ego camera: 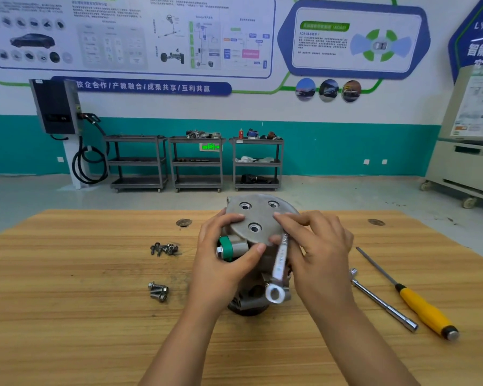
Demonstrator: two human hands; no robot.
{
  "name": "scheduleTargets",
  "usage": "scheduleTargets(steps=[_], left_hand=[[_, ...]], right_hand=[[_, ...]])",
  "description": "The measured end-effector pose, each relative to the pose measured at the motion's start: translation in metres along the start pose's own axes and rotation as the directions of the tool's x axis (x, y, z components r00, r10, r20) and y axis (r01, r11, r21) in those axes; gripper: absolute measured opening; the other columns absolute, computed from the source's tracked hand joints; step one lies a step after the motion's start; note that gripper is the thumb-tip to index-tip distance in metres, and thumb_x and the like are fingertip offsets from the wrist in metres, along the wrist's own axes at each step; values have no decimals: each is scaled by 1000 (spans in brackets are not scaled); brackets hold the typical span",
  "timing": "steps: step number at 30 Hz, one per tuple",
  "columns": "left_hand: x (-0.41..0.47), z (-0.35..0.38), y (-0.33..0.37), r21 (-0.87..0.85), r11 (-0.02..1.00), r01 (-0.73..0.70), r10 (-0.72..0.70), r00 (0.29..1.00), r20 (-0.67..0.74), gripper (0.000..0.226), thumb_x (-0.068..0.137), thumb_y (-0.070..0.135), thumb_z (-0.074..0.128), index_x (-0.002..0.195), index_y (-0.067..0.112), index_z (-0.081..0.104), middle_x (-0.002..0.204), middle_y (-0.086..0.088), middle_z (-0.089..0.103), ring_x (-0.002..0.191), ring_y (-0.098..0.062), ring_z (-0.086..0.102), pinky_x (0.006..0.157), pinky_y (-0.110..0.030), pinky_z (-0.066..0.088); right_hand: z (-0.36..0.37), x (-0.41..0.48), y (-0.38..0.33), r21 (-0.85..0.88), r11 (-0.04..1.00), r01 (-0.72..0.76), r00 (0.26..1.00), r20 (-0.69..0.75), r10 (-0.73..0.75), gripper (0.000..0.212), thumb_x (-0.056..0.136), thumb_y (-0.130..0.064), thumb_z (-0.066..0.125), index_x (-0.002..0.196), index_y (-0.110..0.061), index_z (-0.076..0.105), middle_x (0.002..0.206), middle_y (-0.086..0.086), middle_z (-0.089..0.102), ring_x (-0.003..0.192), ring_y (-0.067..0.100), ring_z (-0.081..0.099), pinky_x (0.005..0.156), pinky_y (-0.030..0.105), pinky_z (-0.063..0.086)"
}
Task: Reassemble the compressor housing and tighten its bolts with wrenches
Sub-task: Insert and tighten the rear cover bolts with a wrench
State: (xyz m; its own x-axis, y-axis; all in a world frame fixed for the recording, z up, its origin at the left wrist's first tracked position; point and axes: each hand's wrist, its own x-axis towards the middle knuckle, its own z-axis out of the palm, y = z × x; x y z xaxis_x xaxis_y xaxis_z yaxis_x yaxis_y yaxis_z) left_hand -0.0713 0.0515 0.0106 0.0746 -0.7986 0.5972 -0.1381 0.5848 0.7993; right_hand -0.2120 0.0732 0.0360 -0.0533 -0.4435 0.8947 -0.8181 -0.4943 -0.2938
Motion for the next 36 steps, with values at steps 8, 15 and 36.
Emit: scheduleTargets(steps=[8, 15, 36], left_hand=[[-3, -2, -1, -3, 999, -37, 37, 999, 9, 49, 63, 45, 79, 106, 43, 56, 123, 6, 52, 117, -10, 51, 94, -29, 48], [-2, -1, 1, -59, 998, 36, -35, 999, 18, 47, 54, 49, 75, 98, 50, 58, 123, 4, 54, 114, -17, 56, 92, -40, 51], [-1, 1, -3, -45, 999, 14, -15, 1000, -14, 48, 55, 49, 75, 100, 49, 59, 127, 12, 50, 122, -13, 49, 96, -45, 49]], right_hand=[[-14, 40, 7, -143, 957, 252, 855, 497, -151, 40, 91, -32, 53, 131, -28, 53, 98, -9, 31, 109, 18, 36, 95, 33, 12], [-3, 52, 9, 13, 996, 91, 903, 421, -89, 26, 84, -42, 60, 102, -28, 71, 77, -13, 36, 89, 10, 35, 78, 26, 14], [32, 18, 10, 897, 88, -432, 728, 290, 621, 17, 92, -7, 52, 91, -20, 42, 81, -2, 73, 82, 8, 68, 78, 30, 54]])
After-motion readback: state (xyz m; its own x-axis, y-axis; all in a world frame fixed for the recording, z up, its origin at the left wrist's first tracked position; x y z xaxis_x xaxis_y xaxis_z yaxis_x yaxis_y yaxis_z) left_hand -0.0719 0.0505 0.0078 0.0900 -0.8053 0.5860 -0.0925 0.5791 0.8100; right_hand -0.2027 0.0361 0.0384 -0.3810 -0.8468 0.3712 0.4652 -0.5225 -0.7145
